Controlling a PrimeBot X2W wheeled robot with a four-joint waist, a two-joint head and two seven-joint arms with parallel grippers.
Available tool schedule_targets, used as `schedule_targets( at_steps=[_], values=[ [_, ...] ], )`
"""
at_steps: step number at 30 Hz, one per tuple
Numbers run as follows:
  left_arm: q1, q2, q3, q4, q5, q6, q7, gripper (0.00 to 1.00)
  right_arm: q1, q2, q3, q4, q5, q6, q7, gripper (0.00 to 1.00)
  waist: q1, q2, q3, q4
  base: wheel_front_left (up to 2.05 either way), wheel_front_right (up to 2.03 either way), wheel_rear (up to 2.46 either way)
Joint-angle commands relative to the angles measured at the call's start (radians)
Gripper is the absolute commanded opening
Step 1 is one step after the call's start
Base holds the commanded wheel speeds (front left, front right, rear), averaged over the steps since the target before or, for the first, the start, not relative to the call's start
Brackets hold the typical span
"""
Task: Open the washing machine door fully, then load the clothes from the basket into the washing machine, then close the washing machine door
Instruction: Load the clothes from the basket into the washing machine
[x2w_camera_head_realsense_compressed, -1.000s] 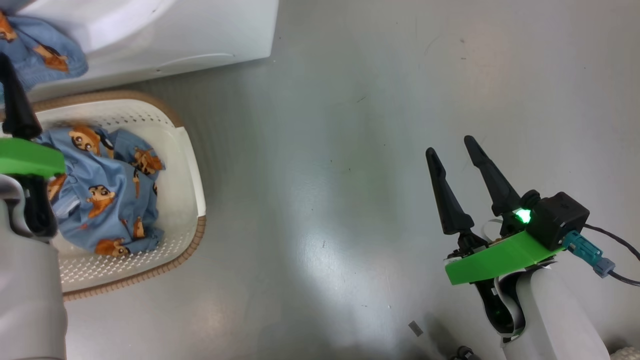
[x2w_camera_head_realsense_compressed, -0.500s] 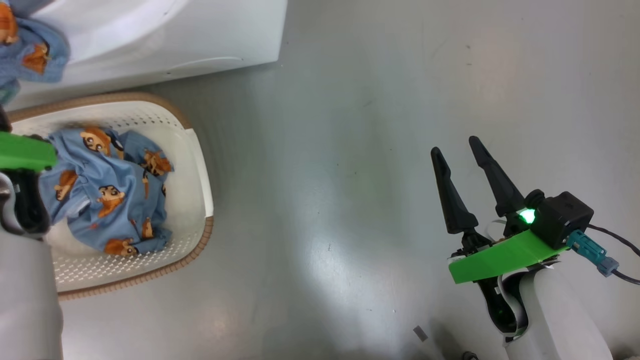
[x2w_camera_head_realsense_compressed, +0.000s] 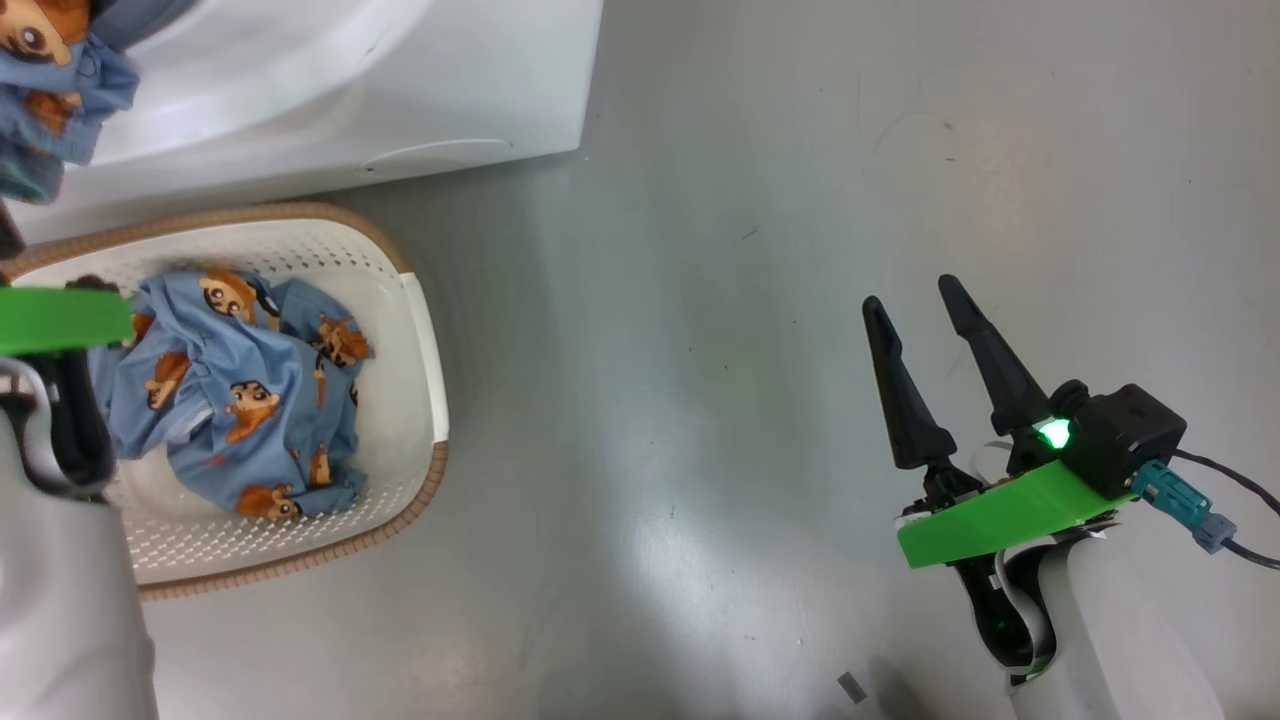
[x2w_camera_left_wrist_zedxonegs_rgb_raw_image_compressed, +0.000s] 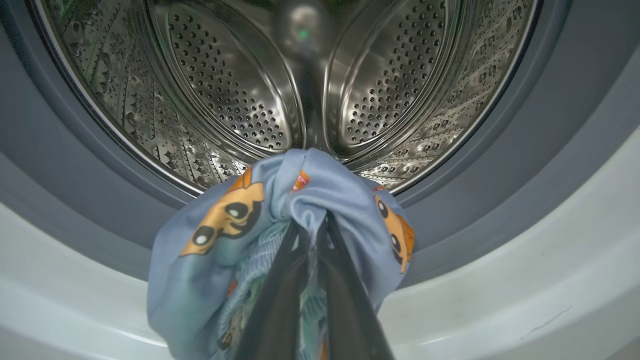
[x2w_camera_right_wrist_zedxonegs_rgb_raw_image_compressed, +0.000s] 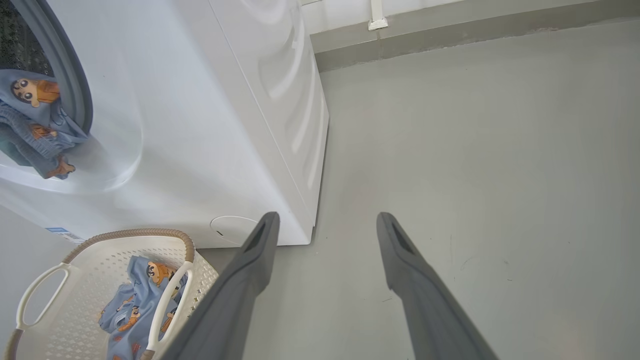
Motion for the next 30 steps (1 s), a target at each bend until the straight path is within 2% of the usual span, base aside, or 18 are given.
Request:
schedule_targets(
  at_steps=[1, 10, 13, 19, 25, 30],
  values=[
    [-0.009, 0.04, 0.014, -0.02, 0.012, 0.0, -0.005, 0.0, 0.02, 0.002, 0.025, -0.016, 0.01, 0.006, -0.007, 1.0, 0.0, 0.0, -0.001, -0.001, 0.0, 0.0, 0.0],
    [-0.225, 0.123, -0.019, 0.12, 0.029, -0.002, -0.005, 0.0, 0.024, -0.001, 0.02, -0.026, 0.019, 0.006, -0.007, 1.0, 0.0, 0.0, 0.023, -0.029, 0.0, 0.0, 0.0],
    [-0.34, 0.158, -0.03, 0.198, 0.035, -0.002, -0.005, 0.0, 0.031, -0.003, 0.008, -0.035, 0.022, 0.006, -0.007, 1.0, 0.0, 0.0, 0.056, -0.031, 0.0, 0.0, 0.0],
    [-0.447, 0.188, -0.044, 0.31, 0.023, -0.002, 0.0, 0.0, 0.031, -0.005, 0.005, -0.044, 0.021, 0.006, -0.007, 1.0, 0.0, 0.0, 0.107, -0.031, 0.0, 0.0, 0.0],
    [-0.574, 0.225, -0.107, 0.391, -0.019, -0.003, 0.009, 0.0, 0.021, 0.0, 0.022, -0.046, 0.024, 0.006, -0.007, 1.0, 0.0, 0.0, 0.164, -0.034, 0.0, 0.0, 0.0],
    [-0.684, 0.289, -0.204, 0.404, -0.088, -0.003, 0.027, 0.0, -0.005, 0.007, 0.044, -0.048, 0.036, 0.006, -0.007, 1.0, 0.0, 0.0, 0.211, -0.054, 0.0, 0.0, 0.0]
  ],
)
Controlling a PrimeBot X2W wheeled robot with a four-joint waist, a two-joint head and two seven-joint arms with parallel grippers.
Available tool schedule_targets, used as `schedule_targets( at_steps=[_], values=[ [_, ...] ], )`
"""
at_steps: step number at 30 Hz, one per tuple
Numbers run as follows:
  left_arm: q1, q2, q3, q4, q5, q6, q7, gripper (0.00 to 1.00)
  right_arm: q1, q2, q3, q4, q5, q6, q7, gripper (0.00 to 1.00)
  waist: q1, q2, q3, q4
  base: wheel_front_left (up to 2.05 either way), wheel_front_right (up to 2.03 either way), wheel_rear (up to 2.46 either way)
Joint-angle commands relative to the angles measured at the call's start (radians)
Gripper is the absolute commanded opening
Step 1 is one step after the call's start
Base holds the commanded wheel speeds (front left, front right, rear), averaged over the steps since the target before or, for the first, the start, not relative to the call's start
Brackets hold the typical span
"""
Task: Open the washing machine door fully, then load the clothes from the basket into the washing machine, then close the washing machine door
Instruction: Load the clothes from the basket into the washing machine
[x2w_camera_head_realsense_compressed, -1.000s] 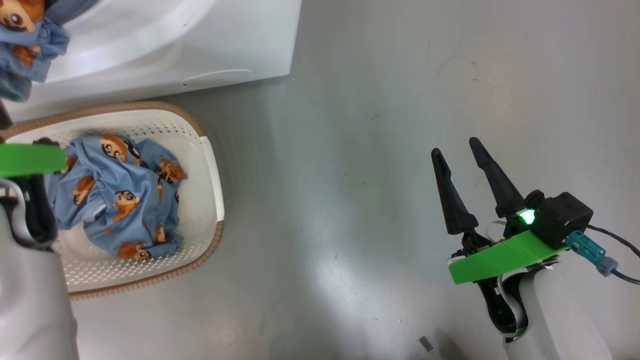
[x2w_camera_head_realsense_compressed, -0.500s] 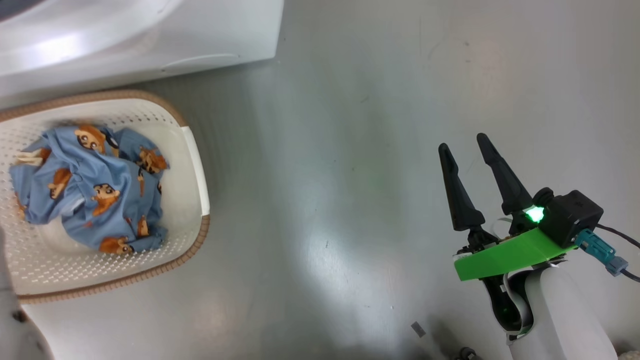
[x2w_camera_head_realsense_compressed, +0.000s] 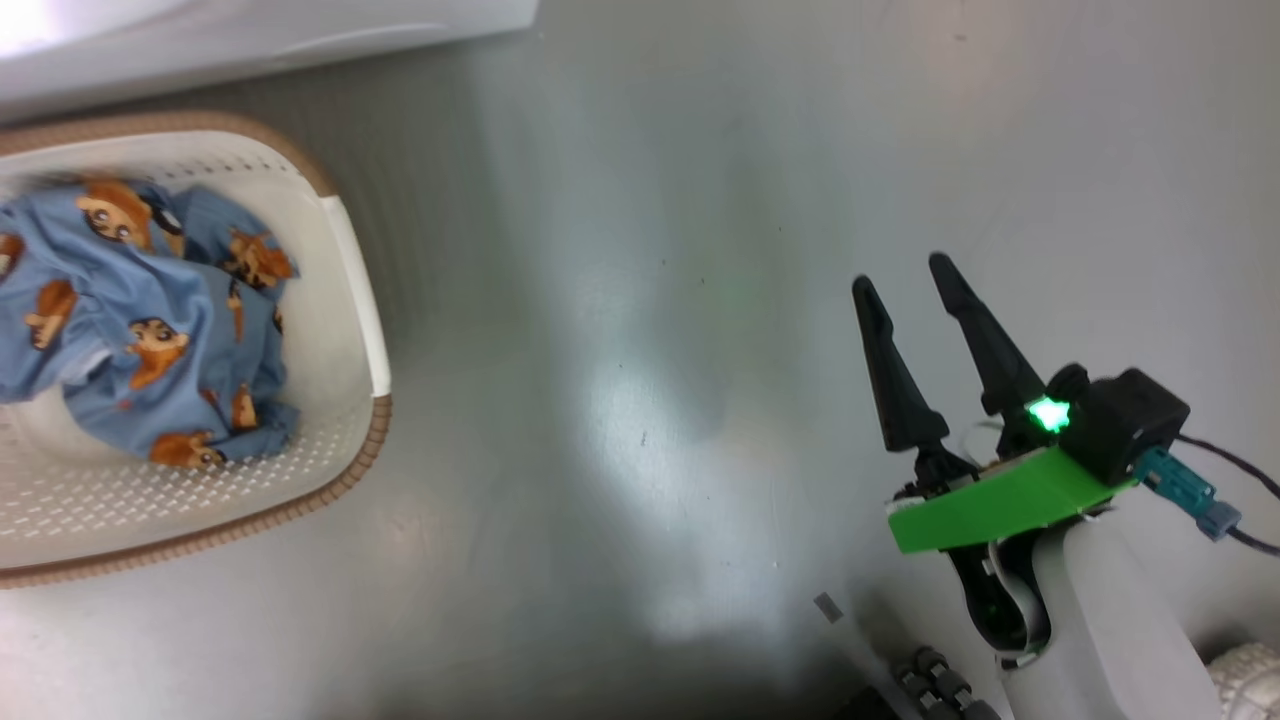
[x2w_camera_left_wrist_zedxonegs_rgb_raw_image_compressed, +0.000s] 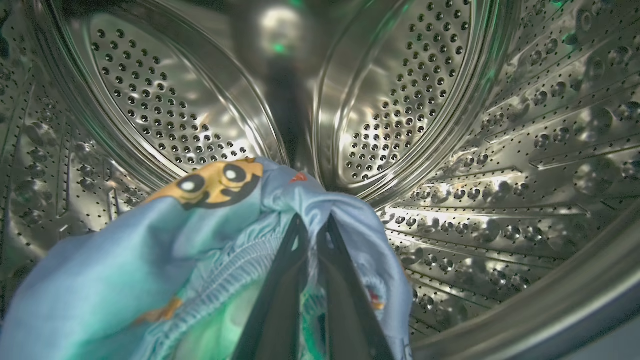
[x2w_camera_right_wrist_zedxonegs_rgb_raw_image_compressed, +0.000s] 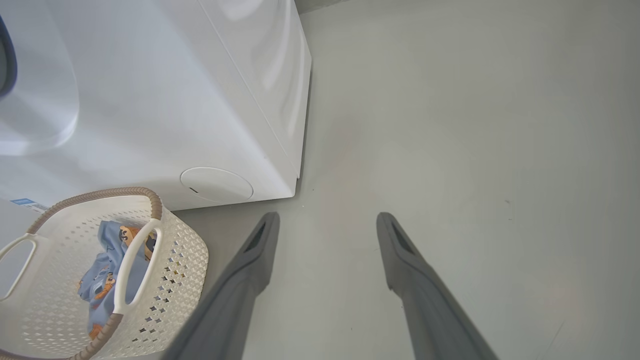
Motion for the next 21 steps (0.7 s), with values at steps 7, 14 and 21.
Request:
schedule_targets(
  at_steps=[7, 14, 21],
  values=[
    [-0.125, 0.163, -0.092, -0.043, -0.111, -0.003, 0.03, 0.0, -0.01, 0.012, 0.052, -0.013, 0.03, 0.006, -0.007, 1.0, 0.0, 0.0, 0.074, -0.039, 0.0, 0.0, 0.0],
    [-0.163, 0.231, -0.181, -0.084, -0.183, -0.003, 0.01, 0.0, -0.025, 0.016, 0.066, -0.007, 0.041, 0.006, -0.007, 1.0, 0.0, 0.0, 0.092, -0.052, 0.0, 0.0, 0.0],
    [-0.204, 0.291, -0.251, -0.069, -0.262, -0.003, 0.015, 0.0, -0.039, 0.018, 0.075, 0.0, 0.047, 0.006, -0.007, 1.0, 0.0, 0.0, 0.106, -0.064, 0.0, 0.0, 0.0]
  ],
)
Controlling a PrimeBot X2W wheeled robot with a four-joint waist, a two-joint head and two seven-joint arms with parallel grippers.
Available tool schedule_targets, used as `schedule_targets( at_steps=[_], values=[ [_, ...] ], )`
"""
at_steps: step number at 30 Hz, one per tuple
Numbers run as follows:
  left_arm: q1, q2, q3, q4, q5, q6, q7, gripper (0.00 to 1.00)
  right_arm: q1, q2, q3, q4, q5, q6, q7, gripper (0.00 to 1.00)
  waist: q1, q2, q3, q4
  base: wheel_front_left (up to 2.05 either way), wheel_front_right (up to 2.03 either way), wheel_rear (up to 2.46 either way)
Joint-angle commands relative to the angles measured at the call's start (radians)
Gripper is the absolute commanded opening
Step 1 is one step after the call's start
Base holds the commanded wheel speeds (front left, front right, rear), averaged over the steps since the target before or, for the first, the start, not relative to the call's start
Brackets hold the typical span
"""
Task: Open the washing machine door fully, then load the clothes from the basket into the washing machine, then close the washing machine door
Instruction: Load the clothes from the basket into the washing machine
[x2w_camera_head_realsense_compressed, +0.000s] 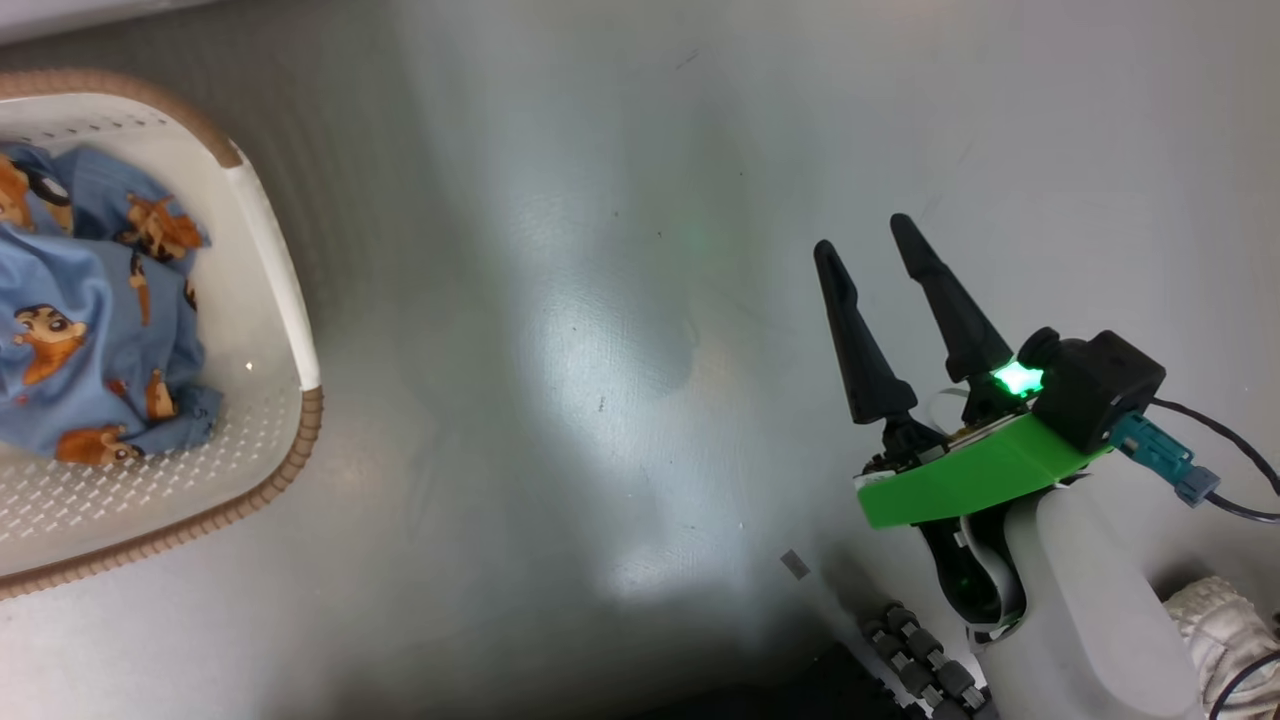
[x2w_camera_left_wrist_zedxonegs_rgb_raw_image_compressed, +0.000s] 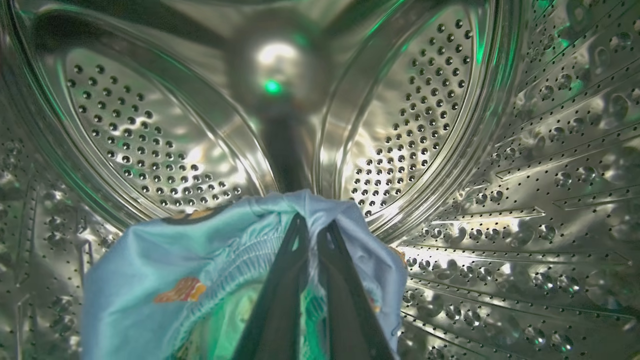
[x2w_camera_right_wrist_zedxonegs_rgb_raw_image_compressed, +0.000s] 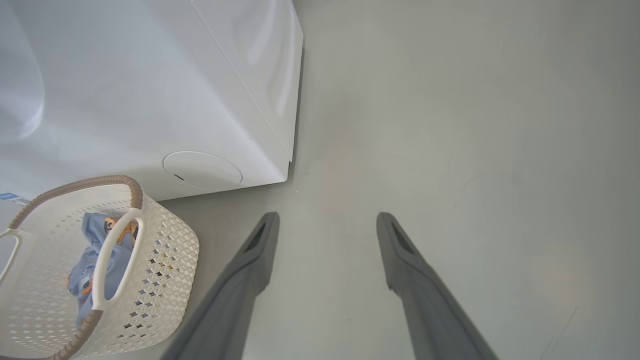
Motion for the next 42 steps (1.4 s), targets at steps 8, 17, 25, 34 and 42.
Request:
schedule_targets(
  at_steps=[8, 17, 25, 34, 42],
  values=[
    [-0.028, 0.074, -0.077, 0.041, -0.112, -0.003, 0.115, 0.0, 0.021, 0.009, 0.029, 0.001, 0.009, 0.006, -0.007, 1.0, 0.0, -0.0001, -0.003, -0.002, 0.0, 0.0, 0.0],
    [-0.026, 0.06, -0.084, 0.134, -0.137, -0.003, 0.111, 1.0, 0.019, 0.01, 0.016, 0.002, 0.015, 0.006, -0.007, 1.0, 0.0, -0.0001, -0.041, 0.006, 0.0, 0.0, 0.0],
    [0.057, 0.045, -0.077, 0.165, -0.156, -0.002, 0.029, 1.0, 0.034, 0.01, -0.012, 0.007, 0.004, 0.006, -0.007, 1.0, 0.0, -0.0001, -0.107, 0.036, 0.0, 0.0, 0.0],
    [0.216, 0.026, -0.057, 0.105, -0.178, -0.002, -0.03, 1.0, 0.047, 0.01, -0.024, 0.008, -0.007, 0.006, -0.007, 1.0, 0.0, -0.0001, -0.182, 0.068, 0.0, 0.0, 0.0],
    [0.405, 0.006, -0.001, -0.038, -0.163, 0.036, -0.041, 1.0, 0.059, 0.01, -0.037, 0.011, -0.012, 0.006, -0.007, 1.0, 0.0, -0.0001, -0.239, 0.087, 0.0, 0.0, 0.0]
  ],
)
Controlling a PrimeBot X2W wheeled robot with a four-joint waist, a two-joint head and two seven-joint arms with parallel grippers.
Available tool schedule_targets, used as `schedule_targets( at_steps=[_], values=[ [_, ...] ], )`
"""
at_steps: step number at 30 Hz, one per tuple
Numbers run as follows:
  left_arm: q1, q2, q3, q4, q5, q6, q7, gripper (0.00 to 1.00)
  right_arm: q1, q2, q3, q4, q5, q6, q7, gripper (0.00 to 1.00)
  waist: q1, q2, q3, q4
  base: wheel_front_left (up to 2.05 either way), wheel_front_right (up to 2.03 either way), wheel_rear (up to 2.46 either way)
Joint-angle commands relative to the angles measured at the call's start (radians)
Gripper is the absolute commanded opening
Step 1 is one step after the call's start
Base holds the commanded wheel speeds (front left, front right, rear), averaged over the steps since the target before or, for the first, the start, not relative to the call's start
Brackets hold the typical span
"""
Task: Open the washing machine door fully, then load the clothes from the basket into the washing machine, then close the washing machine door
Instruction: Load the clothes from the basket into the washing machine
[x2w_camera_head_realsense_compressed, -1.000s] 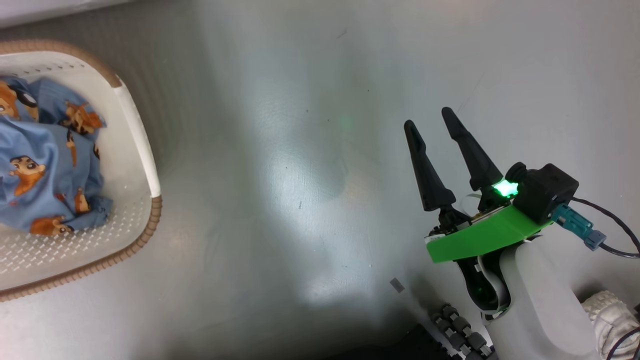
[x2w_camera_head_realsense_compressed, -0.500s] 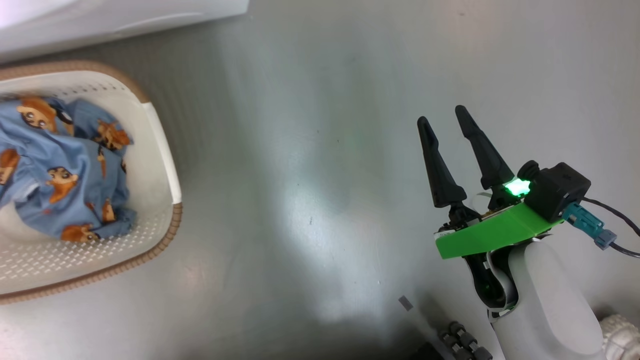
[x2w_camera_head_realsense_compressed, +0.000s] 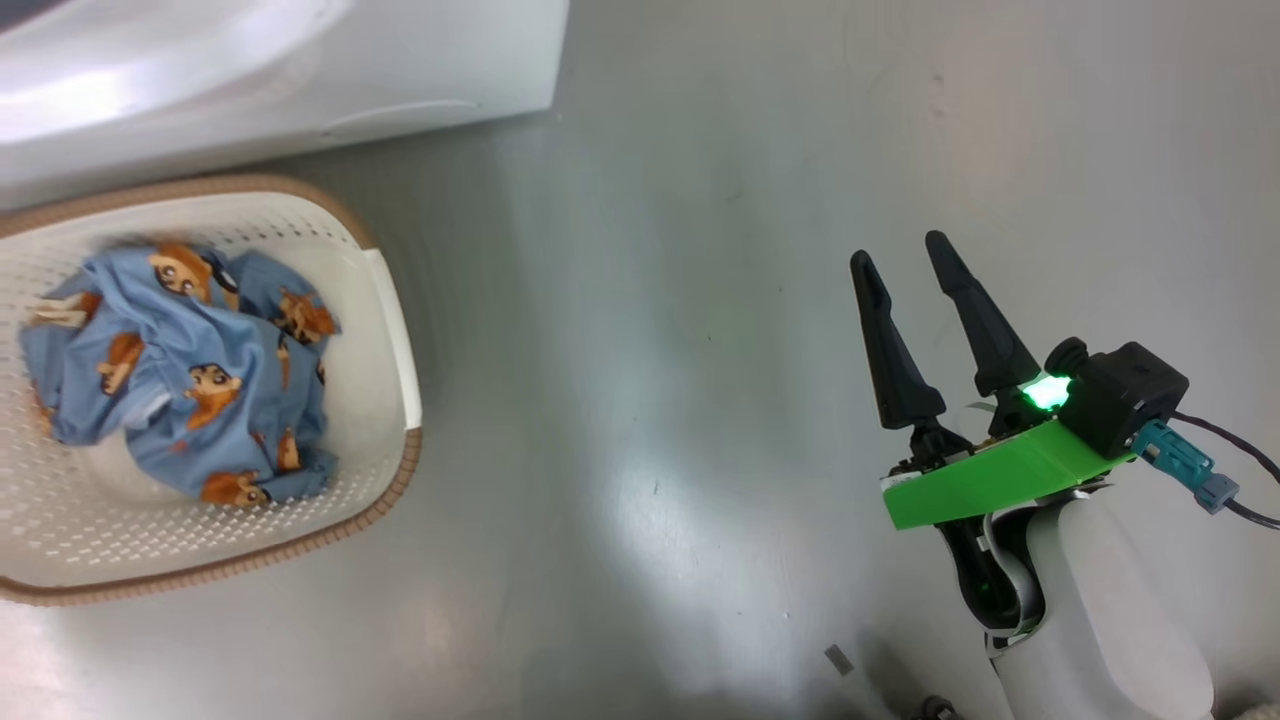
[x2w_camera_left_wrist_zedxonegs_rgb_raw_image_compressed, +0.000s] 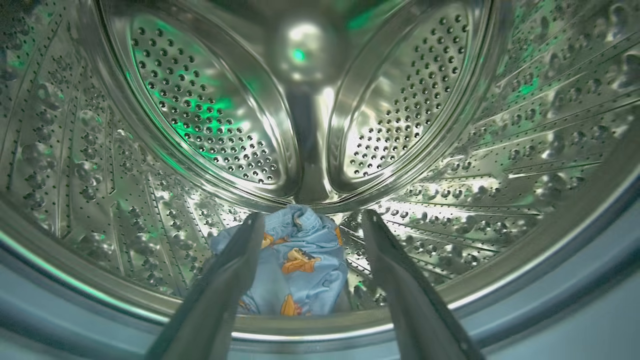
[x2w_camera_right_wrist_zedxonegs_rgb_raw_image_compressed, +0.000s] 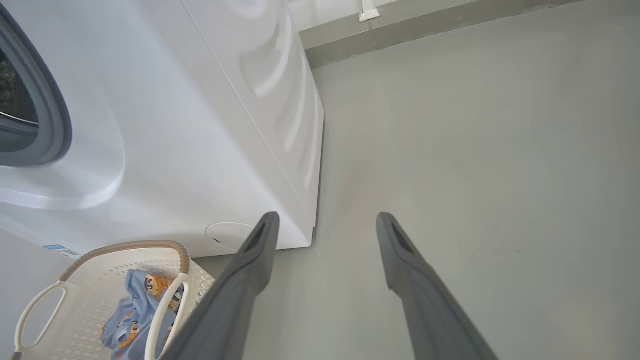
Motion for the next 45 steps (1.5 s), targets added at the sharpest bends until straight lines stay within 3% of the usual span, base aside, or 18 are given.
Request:
schedule_targets(
  at_steps=[1, 7, 13, 29, 36, 45],
  values=[
    [0.047, 0.046, 0.04, -0.051, 0.004, 0.013, -0.004, 1.0, 0.042, 0.007, 0.017, -0.018, -0.012, 0.006, -0.007, 1.0, 0.0, 0.0, -0.033, 0.015, 0.0, 0.0, 0.0],
    [0.273, -0.029, 0.144, -0.239, 0.054, 0.057, -0.005, 1.0, 0.059, 0.0, 0.009, -0.01, -0.022, 0.006, -0.007, 1.0, 0.0, 0.0, -0.098, 0.028, 0.0, 0.0, 0.0],
    [0.517, -0.109, 0.249, -0.409, 0.139, 0.072, -0.005, 1.0, 0.079, -0.008, 0.001, -0.001, -0.019, 0.006, -0.007, 1.0, 0.0, 0.0, -0.181, 0.035, 0.0, 0.0, 0.0],
    [0.895, -0.35, 0.363, -0.547, 0.289, 0.017, -0.005, 1.0, 0.145, -0.015, 0.011, 0.025, -0.03, 0.006, -0.007, 1.0, 0.0, 0.0, -0.376, 0.042, 0.0, 0.0, 0.0],
    [0.998, -0.42, 0.411, -0.611, 0.385, 0.001, -0.005, 1.0, 0.177, -0.013, 0.012, 0.032, -0.024, 0.006, -0.007, 1.0, 0.0, 0.0, -0.459, 0.04, 0.0, 0.0, 0.0],
    [1.107, -0.458, 0.426, -0.629, 0.444, -0.014, -0.005, 1.0, 0.212, -0.012, 0.016, 0.045, -0.022, 0.006, -0.007, 1.0, 0.0, 0.0, -0.534, 0.039, 0.0, 0.0, 0.0]
  ],
)
